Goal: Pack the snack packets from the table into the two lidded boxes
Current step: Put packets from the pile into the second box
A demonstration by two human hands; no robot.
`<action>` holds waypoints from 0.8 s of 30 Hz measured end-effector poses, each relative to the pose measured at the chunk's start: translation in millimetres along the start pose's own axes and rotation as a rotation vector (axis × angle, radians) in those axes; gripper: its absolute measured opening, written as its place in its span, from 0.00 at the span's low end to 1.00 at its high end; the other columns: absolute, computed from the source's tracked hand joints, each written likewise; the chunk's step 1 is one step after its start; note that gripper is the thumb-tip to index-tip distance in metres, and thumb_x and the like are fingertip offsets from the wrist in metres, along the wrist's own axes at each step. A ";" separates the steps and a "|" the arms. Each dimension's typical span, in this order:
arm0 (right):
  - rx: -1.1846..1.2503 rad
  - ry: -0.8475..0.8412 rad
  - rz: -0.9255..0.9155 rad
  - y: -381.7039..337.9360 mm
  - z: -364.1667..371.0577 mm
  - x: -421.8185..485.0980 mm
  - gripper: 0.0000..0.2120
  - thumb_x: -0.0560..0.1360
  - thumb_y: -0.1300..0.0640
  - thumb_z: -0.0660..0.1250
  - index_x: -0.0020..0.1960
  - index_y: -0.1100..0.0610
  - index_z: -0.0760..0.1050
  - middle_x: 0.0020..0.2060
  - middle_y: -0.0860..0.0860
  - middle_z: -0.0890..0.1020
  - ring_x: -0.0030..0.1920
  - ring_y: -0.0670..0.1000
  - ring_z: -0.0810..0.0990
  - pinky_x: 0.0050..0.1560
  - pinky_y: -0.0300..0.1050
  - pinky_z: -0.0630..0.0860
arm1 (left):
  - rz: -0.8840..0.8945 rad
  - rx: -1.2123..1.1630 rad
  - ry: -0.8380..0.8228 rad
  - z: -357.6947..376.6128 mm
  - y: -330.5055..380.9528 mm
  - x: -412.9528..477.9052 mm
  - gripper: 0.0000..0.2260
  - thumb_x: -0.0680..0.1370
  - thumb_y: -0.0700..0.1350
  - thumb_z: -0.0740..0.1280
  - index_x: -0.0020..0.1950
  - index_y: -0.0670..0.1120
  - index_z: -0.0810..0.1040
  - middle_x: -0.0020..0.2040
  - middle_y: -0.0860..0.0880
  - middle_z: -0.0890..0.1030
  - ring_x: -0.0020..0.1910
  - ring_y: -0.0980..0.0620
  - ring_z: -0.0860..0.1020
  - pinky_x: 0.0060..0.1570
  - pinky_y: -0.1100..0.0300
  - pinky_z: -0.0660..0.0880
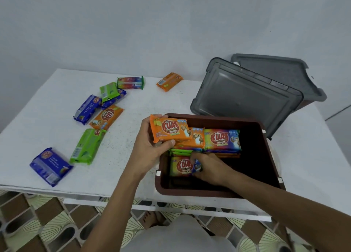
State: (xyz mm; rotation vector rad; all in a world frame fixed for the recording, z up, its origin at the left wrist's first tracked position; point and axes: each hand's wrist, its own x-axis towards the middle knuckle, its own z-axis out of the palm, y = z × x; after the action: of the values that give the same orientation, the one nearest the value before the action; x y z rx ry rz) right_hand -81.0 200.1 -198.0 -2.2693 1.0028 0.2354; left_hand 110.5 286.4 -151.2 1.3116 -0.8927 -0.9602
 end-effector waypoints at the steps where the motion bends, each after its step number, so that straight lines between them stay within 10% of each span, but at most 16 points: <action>1: 0.000 0.002 0.005 0.0 0.4 0.0 0.14 0.73 0.59 0.73 0.54 0.56 0.71 0.63 0.56 0.75 0.61 0.55 0.76 0.55 0.44 0.77 | 0.000 -0.001 0.002 -0.1 -0.3 0.7 0.26 0.73 0.31 0.72 0.65 0.50 0.69 0.63 0.55 0.78 0.58 0.59 0.79 0.49 0.67 0.77; 9: 0.006 -0.045 0.059 -6.0 -31.2 -19.8 0.19 0.76 0.45 0.68 0.65 0.49 0.72 0.61 0.51 0.78 0.57 0.51 0.79 0.57 0.51 0.79 | 0.021 0.038 -0.027 -3.3 1.1 2.1 0.26 0.72 0.34 0.73 0.66 0.47 0.69 0.64 0.56 0.78 0.60 0.57 0.78 0.51 0.64 0.78; 13: 0.528 0.241 -0.008 -14.1 -63.4 -41.1 0.09 0.77 0.48 0.67 0.57 0.45 0.76 0.41 0.52 0.85 0.40 0.50 0.85 0.44 0.52 0.84 | 0.048 0.027 -0.066 -3.9 9.3 1.6 0.27 0.69 0.39 0.75 0.65 0.49 0.71 0.63 0.56 0.79 0.60 0.58 0.78 0.50 0.65 0.78; 19: 1.272 0.155 -0.149 -20.6 -67.9 -51.9 0.19 0.75 0.55 0.70 0.65 0.49 0.75 0.56 0.56 0.82 0.54 0.56 0.84 0.49 0.45 0.81 | 0.059 0.080 -0.259 11.9 22.3 1.1 0.28 0.69 0.42 0.76 0.66 0.51 0.71 0.64 0.58 0.78 0.61 0.57 0.78 0.53 0.61 0.79; 24: 1.182 0.158 -0.069 4.5 -69.4 -73.3 0.16 0.73 0.58 0.72 0.60 0.53 0.79 0.60 0.53 0.80 0.56 0.55 0.82 0.50 0.46 0.81 | 0.062 0.689 -0.253 7.5 12.0 1.6 0.37 0.65 0.66 0.73 0.71 0.64 0.65 0.71 0.61 0.69 0.67 0.62 0.68 0.66 0.54 0.70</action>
State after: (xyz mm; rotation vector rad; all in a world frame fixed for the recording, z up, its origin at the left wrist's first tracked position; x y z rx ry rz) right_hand -141.2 198.9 -116.8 -1.2277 0.7981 -0.4704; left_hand 104.9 282.4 -138.7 1.7409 -1.5395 -0.8054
